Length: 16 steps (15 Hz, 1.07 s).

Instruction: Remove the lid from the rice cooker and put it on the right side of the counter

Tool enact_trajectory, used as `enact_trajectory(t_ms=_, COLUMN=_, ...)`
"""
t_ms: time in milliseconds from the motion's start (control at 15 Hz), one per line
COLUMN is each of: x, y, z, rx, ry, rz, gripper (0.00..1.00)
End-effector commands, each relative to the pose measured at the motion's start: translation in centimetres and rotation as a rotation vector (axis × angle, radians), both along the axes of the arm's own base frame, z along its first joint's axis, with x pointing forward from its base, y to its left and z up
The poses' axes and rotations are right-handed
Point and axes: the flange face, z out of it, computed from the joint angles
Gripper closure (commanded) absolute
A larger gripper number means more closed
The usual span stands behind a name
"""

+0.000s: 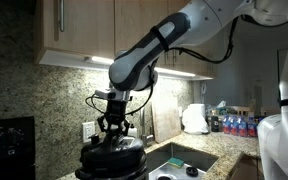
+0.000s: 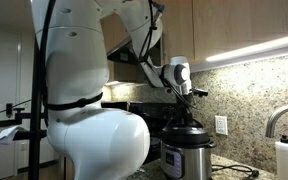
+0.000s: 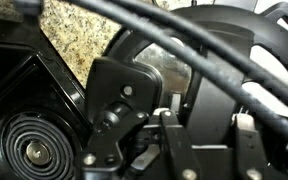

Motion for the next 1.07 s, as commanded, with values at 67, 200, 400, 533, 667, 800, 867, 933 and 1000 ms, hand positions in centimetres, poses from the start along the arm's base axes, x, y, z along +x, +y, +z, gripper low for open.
enact_trajectory(t_ms=67, x=0.3, y=-1.6, z=-0.4, rx=0.003, ry=-0.030, rz=0.134, gripper=0.97)
enact_trajectory(t_ms=200, x=0.2, y=-1.7, z=-0.4, rx=0.018, ry=-0.034, rz=0.150, gripper=0.97)
enact_trajectory(t_ms=400, x=-0.6, y=-2.2, z=0.0, rx=0.068, ry=-0.049, rz=0.132, gripper=0.97)
enact_trajectory(t_ms=533, x=-1.1, y=-2.5, z=0.1, rx=0.109, ry=-0.060, rz=0.103, gripper=0.97)
enact_trajectory(t_ms=667, x=-1.6, y=-2.6, z=0.2, rx=0.154, ry=-0.074, rz=0.070, gripper=0.97)
enact_trajectory(t_ms=800, x=-2.1, y=-2.8, z=0.1, rx=0.199, ry=-0.096, rz=0.040, gripper=0.97)
enact_trajectory(t_ms=867, x=-2.2, y=-2.9, z=0.0, rx=0.226, ry=-0.105, rz=0.023, gripper=0.97)
enact_trajectory(t_ms=933, x=-2.4, y=-3.0, z=0.1, rx=0.254, ry=-0.116, rz=0.008, gripper=0.97)
enact_trajectory(t_ms=1000, x=-2.7, y=-3.0, z=0.1, rx=0.281, ry=-0.128, rz=-0.007, gripper=0.97)
